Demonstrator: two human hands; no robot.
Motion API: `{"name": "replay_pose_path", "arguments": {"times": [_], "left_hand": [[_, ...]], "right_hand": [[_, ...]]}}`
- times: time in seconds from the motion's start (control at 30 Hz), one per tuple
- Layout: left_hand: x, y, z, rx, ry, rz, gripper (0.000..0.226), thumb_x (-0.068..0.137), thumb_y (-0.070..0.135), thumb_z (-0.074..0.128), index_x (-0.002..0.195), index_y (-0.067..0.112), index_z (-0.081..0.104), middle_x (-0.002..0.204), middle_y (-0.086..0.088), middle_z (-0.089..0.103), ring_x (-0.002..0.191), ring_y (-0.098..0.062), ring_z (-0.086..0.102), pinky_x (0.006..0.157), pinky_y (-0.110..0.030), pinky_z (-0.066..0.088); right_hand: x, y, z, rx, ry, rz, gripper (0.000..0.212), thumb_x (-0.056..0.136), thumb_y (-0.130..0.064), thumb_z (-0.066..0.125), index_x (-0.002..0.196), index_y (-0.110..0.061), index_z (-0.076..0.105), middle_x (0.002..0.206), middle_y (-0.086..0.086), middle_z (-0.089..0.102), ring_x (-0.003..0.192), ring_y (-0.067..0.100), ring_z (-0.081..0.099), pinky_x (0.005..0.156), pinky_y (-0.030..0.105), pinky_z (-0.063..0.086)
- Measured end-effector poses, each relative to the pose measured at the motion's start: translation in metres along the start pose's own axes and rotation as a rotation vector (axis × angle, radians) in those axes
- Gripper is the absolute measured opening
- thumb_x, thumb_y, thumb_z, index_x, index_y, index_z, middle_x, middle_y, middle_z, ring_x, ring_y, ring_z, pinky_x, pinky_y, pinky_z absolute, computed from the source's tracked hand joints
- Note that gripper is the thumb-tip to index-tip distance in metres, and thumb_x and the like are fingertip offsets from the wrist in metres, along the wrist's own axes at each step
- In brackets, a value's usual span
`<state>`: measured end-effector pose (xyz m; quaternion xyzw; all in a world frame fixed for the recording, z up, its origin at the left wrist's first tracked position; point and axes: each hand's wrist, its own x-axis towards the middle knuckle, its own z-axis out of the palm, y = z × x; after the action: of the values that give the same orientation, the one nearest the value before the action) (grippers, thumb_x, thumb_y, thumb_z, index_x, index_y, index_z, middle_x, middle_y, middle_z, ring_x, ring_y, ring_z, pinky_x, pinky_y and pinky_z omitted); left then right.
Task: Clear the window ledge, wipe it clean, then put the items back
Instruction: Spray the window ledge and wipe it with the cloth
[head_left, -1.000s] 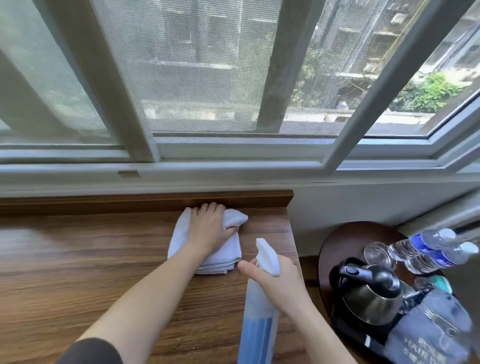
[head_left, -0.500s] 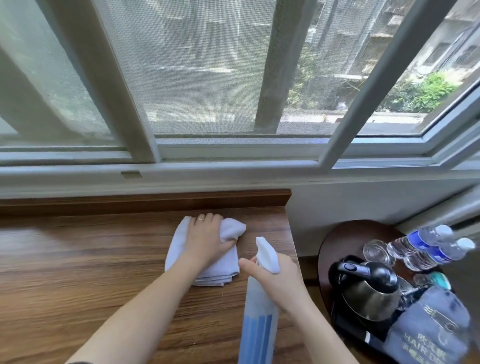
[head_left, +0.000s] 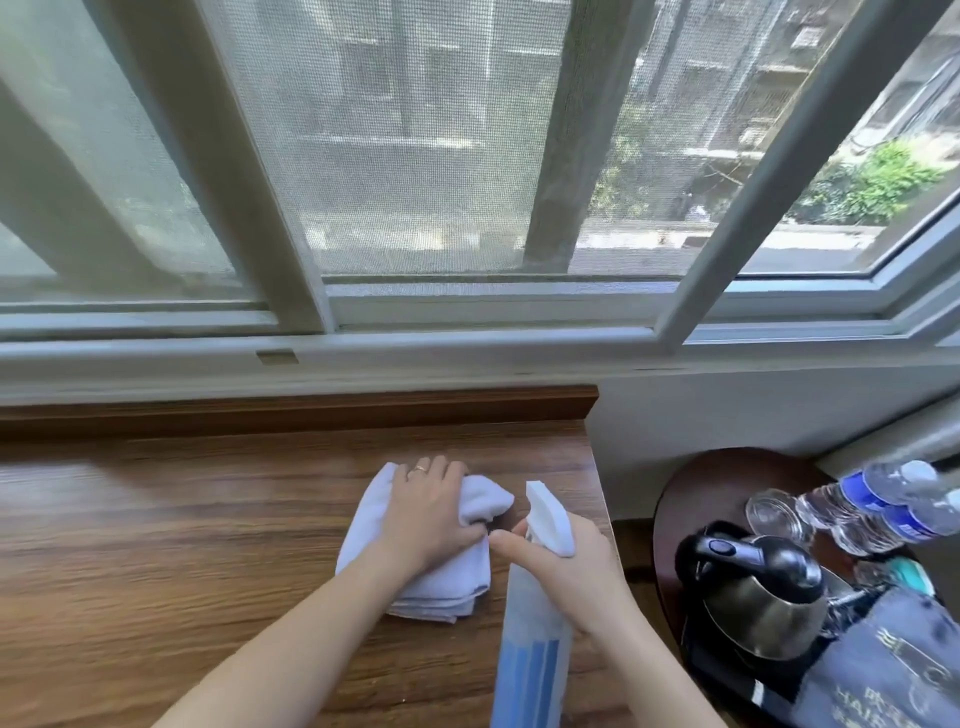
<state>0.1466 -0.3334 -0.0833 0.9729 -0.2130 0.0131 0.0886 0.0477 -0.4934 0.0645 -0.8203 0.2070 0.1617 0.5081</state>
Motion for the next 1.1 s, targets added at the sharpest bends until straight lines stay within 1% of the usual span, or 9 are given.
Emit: {"name": "replay_pose_path", "arguments": {"times": [0.1, 0.17, 0.3, 0.43, 0.6, 0.8, 0.93, 1.0, 1.1], "left_hand": [[0.022, 0.0, -0.004, 0.032, -0.029, -0.021, 0.054, 0.056, 0.061, 0.051, 0.09, 0.018, 0.059, 0.085, -0.001, 0.059, 0.079, -0.027, 0.057, 0.067, -0.039, 0.041], [0.04, 0.001, -0.007, 0.057, -0.031, -0.072, 0.054, 0.058, 0.061, 0.062, 0.088, 0.017, 0.06, 0.084, -0.003, 0.06, 0.077, -0.028, 0.058, 0.066, -0.039, 0.042], [0.063, 0.005, -0.009, 0.035, -0.035, -0.13, 0.053, 0.068, 0.058, 0.067, 0.097, 0.015, 0.061, 0.096, -0.007, 0.064, 0.091, -0.032, 0.058, 0.078, -0.044, 0.041], [0.062, 0.006, -0.007, 0.013, -0.005, -0.136, 0.051, 0.067, 0.058, 0.067, 0.096, 0.016, 0.062, 0.092, -0.007, 0.065, 0.089, -0.032, 0.059, 0.08, -0.043, 0.042], [0.056, 0.008, -0.013, 0.025, -0.061, -0.125, 0.056, 0.073, 0.063, 0.058, 0.11, 0.02, 0.059, 0.106, -0.005, 0.062, 0.102, -0.03, 0.055, 0.088, -0.043, 0.037], [0.016, 0.011, -0.012, 0.012, -0.023, -0.028, 0.054, 0.06, 0.063, 0.047, 0.09, 0.021, 0.064, 0.085, -0.001, 0.063, 0.08, -0.027, 0.059, 0.071, -0.04, 0.043], [-0.022, 0.011, -0.008, -0.008, 0.001, -0.018, 0.05, 0.059, 0.062, 0.057, 0.088, 0.023, 0.065, 0.083, 0.002, 0.062, 0.078, -0.025, 0.059, 0.071, -0.039, 0.046], [-0.041, 0.012, -0.007, -0.025, 0.031, -0.005, 0.047, 0.061, 0.061, 0.063, 0.087, 0.023, 0.065, 0.081, 0.003, 0.061, 0.077, -0.024, 0.058, 0.072, -0.039, 0.048], [-0.064, 0.011, -0.007, -0.044, 0.084, 0.021, 0.044, 0.061, 0.058, 0.057, 0.084, 0.021, 0.064, 0.077, 0.003, 0.058, 0.074, -0.024, 0.058, 0.071, -0.038, 0.047]], "right_hand": [[0.004, 0.004, 0.002, -0.04, 0.005, 0.008, 0.033, 0.073, -0.052, 0.075, 0.076, -0.02, 0.067, 0.066, -0.013, 0.063, 0.063, 0.0, 0.054, 0.063, 0.025, 0.041], [0.006, 0.007, 0.002, -0.027, 0.015, 0.02, 0.033, 0.072, -0.053, 0.076, 0.075, -0.021, 0.067, 0.064, -0.015, 0.062, 0.063, 0.0, 0.054, 0.063, 0.024, 0.04], [0.009, 0.009, -0.003, 0.046, 0.013, 0.026, 0.037, 0.07, -0.053, 0.079, 0.076, -0.018, 0.068, 0.062, -0.014, 0.061, 0.063, 0.001, 0.054, 0.066, 0.027, 0.042], [0.01, 0.006, -0.006, 0.082, -0.002, 0.0, 0.04, 0.061, -0.058, 0.075, 0.066, -0.021, 0.064, 0.059, -0.013, 0.058, 0.059, 0.002, 0.05, 0.064, 0.027, 0.04], [0.009, 0.01, -0.007, 0.087, 0.016, -0.021, 0.033, 0.068, -0.052, 0.078, 0.067, -0.022, 0.065, 0.06, -0.012, 0.059, 0.062, 0.003, 0.053, 0.064, 0.027, 0.042], [0.001, 0.011, -0.005, 0.097, -0.007, -0.036, 0.027, 0.073, -0.046, 0.078, 0.064, -0.025, 0.063, 0.058, -0.013, 0.057, 0.058, 0.001, 0.05, 0.064, 0.028, 0.04], [-0.008, 0.01, -0.002, 0.094, -0.01, -0.026, 0.037, 0.065, -0.054, 0.075, 0.068, -0.018, 0.064, 0.058, -0.012, 0.057, 0.059, 0.003, 0.05, 0.064, 0.03, 0.04], [-0.012, 0.01, 0.001, 0.097, 0.004, -0.015, 0.038, 0.06, -0.058, 0.074, 0.069, -0.022, 0.066, 0.059, -0.012, 0.059, 0.061, 0.004, 0.052, 0.065, 0.03, 0.041], [-0.018, 0.008, 0.005, 0.082, 0.002, -0.021, 0.036, 0.065, -0.055, 0.076, 0.07, -0.021, 0.067, 0.059, -0.012, 0.057, 0.06, 0.004, 0.051, 0.064, 0.029, 0.041]]}}
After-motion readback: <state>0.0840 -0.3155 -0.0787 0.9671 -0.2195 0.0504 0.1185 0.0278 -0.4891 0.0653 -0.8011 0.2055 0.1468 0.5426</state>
